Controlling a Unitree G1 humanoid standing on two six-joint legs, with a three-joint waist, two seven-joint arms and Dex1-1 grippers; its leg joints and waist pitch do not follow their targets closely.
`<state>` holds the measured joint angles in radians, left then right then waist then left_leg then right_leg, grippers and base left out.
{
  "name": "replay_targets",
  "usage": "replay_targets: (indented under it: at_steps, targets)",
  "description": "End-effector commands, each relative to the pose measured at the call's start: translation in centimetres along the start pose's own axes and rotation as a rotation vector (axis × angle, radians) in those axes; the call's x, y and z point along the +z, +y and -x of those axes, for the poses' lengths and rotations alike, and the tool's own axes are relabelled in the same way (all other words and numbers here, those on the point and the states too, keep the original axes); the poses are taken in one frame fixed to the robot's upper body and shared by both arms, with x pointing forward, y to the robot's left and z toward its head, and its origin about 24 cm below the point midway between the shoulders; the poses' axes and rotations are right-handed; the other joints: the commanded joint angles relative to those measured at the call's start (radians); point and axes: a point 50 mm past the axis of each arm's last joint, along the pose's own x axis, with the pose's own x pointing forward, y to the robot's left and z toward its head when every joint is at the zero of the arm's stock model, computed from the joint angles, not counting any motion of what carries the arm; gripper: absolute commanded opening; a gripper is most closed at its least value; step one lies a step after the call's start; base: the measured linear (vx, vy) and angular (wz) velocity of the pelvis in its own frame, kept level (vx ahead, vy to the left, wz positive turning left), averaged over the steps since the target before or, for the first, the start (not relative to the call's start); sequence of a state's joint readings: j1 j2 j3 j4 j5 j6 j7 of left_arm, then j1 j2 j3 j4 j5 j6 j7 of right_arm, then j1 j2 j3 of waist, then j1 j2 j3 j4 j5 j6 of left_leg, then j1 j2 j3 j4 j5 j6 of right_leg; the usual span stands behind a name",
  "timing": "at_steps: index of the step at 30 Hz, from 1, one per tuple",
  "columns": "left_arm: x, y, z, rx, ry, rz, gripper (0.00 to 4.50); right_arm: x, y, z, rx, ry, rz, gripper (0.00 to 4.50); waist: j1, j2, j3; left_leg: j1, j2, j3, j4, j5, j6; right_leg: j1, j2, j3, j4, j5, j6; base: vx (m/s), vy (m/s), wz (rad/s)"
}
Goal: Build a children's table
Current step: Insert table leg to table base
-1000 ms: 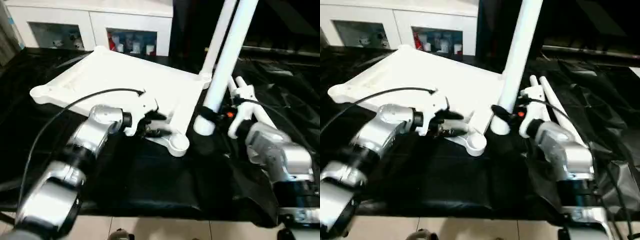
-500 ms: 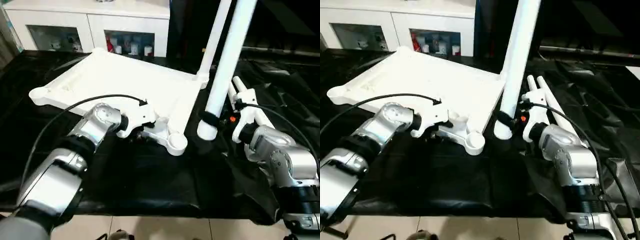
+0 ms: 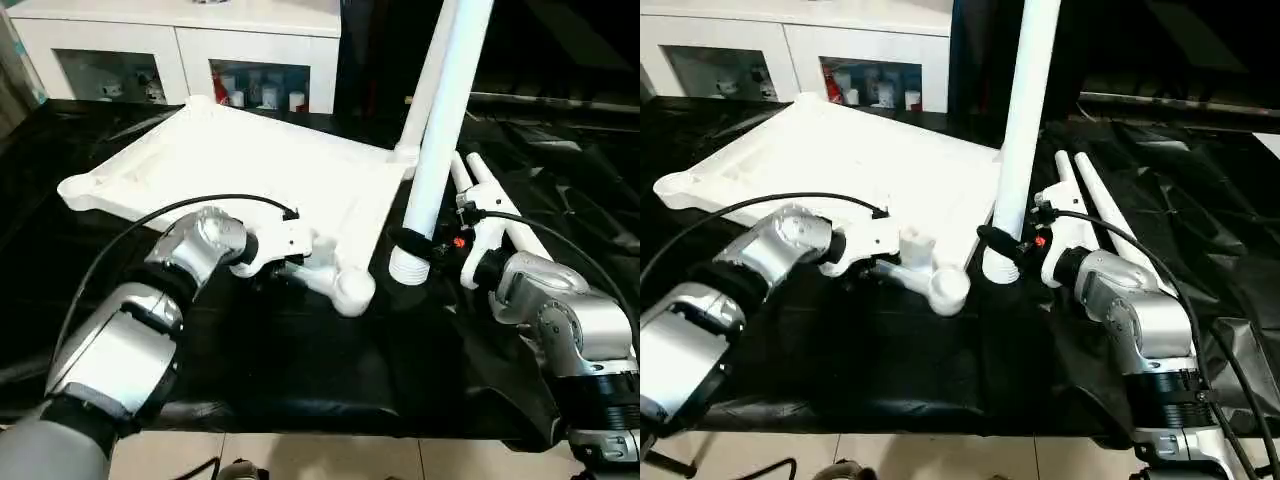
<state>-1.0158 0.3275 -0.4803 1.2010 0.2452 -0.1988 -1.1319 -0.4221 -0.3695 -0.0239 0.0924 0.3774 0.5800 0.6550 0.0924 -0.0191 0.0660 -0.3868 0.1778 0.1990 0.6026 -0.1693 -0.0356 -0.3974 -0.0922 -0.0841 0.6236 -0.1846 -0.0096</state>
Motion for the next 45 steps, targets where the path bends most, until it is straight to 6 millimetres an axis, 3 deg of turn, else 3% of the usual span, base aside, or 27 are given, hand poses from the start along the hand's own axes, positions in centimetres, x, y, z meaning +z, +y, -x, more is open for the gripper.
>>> replay_targets:
  at_steps: [1,5,10,14,16,18,21,25,27,30,34,35,36,40,41,45]
  targets:
    - [-0.3,-0.4,0.0,-0.075,0.051,-0.001,1.77,0.3,0.0,0.3,-0.002,-0.003,0.032,1.89,0.005,0.006,-0.082,0.027,0.057,-0.030,-0.068,-0.193,0.000,0.055,-0.079,0.055,-0.074,-0.117,-0.253,0.000,0.000,0.00]
    - [-0.2,-0.6,0.4,-0.170,0.052,0.045,1.41,0.2,-0.1,0.3,-0.003,0.003,0.037,1.89,0.004,0.005,-0.082,0.028,0.057,-0.029,-0.067,-0.184,0.005,0.055,-0.080,0.055,-0.072,-0.105,-0.264,0.000,0.000,0.00]
    - [0.3,-0.6,0.3,-0.170,-0.027,0.138,1.03,0.2,-0.1,0.1,-0.003,0.004,0.040,1.89,0.005,0.005,-0.081,0.028,0.057,-0.028,-0.067,-0.197,0.002,0.054,-0.081,0.055,-0.072,-0.119,-0.275,0.000,0.000,0.00]
    - [0.1,0.0,-0.9,0.043,-0.105,0.399,0.84,0.1,0.2,-0.1,0.001,0.000,0.037,1.89,0.005,0.004,-0.081,0.026,0.057,-0.029,-0.065,-0.204,0.005,0.058,-0.082,0.054,-0.071,-0.125,-0.283,0.000,0.000,0.00]
    - [-0.3,-0.2,-1.5,0.097,-0.122,0.506,0.80,0.0,0.3,-0.2,0.003,0.001,0.035,1.89,-0.002,-0.002,-0.081,0.012,0.051,-0.033,-0.064,-0.182,0.015,0.070,-0.082,0.050,-0.072,-0.139,-0.266,0.000,0.000,0.00]
    - [-0.9,-0.7,-2.0,0.126,-0.119,0.554,0.71,-0.1,0.4,-0.2,0.004,0.003,0.033,1.89,-0.008,-0.005,-0.080,0.008,0.048,-0.035,-0.066,-0.173,0.023,0.070,-0.078,0.046,-0.076,-0.161,-0.246,0.000,0.000,0.00]
    - [-1.5,-1.2,-2.4,0.173,-0.105,0.596,0.53,-0.2,0.4,-0.2,0.003,0.003,0.031,1.89,-0.014,-0.004,-0.081,0.018,0.049,-0.032,-0.062,-0.181,0.034,0.061,-0.075,0.050,-0.084,-0.179,-0.243,0.000,0.000,0.00]
    - [-1.2,-1.4,-2.8,0.215,-0.131,0.619,0.24,-0.3,0.4,-0.3,-0.002,0.003,0.028,1.89,-0.015,-0.004,-0.076,0.025,0.055,-0.033,-0.066,-0.213,0.032,0.053,-0.073,0.048,-0.090,-0.238,-0.237,0.000,0.000,0.00]
    - [0.0,-2.2,-3.2,0.199,-0.224,0.526,0.17,-0.4,0.4,-0.5,-0.002,0.006,0.026,1.89,-0.015,-0.005,-0.074,0.023,0.058,-0.035,-0.071,-0.229,0.025,0.052,-0.076,0.048,-0.096,-0.277,-0.222,0.000,0.000,0.00]
    - [0.3,-2.9,-3.4,0.190,-0.244,0.395,0.01,-0.4,0.5,-0.7,0.003,0.012,0.032,1.89,-0.014,-0.003,-0.075,0.028,0.058,-0.033,-0.073,-0.238,0.021,0.045,-0.072,0.049,-0.099,-0.284,-0.199,0.000,0.000,0.00]
    - [0.3,-3.2,-3.3,0.198,-0.235,0.383,0.00,-0.4,0.5,-0.7,0.003,0.013,0.033,1.89,-0.005,-0.002,-0.075,0.029,0.058,-0.032,-0.074,-0.238,0.013,0.043,-0.076,0.052,-0.101,-0.315,-0.173,0.000,0.000,0.00]
    - [0.3,-3.2,-3.3,0.204,-0.228,0.378,0.29,-0.4,0.5,-0.8,0.002,0.013,0.033,1.89,-0.003,-0.001,-0.075,0.029,0.058,-0.032,-0.075,-0.235,0.012,0.043,-0.076,0.052,-0.100,-0.314,-0.171,0.000,0.000,0.00]
    - [0.2,-3.2,-3.2,0.214,-0.223,0.381,0.59,-0.4,0.5,-0.8,0.002,0.013,0.033,1.89,-0.002,0.000,-0.076,0.027,0.058,-0.032,-0.076,-0.228,0.010,0.043,-0.074,0.052,-0.098,-0.299,-0.171,0.000,0.000,0.00]
    - [0.1,-3.4,-2.9,0.211,-0.215,0.380,0.72,-0.4,0.5,-0.8,0.002,0.011,0.034,1.89,-0.003,0.001,-0.079,0.025,0.058,-0.032,-0.076,-0.211,0.010,0.044,-0.073,0.051,-0.091,-0.243,-0.182,0.000,0.000,0.00]
    - [0.1,-3.4,-2.9,0.211,-0.215,0.380,1.00,-0.4,0.5,-0.8,0.002,0.011,0.034,1.89,-0.003,0.001,-0.079,0.025,0.057,-0.031,-0.075,-0.209,0.011,0.044,-0.073,0.052,-0.091,-0.238,-0.184,0.000,0.000,0.00]
    - [-0.1,-3.1,-2.6,0.226,-0.215,0.378,1.03,-0.4,0.5,-0.8,0.004,0.011,0.034,1.89,-0.002,-0.002,-0.079,0.025,0.056,-0.030,-0.074,-0.206,0.017,0.044,-0.073,0.052,-0.093,-0.236,-0.185,0.000,0.000,0.00]
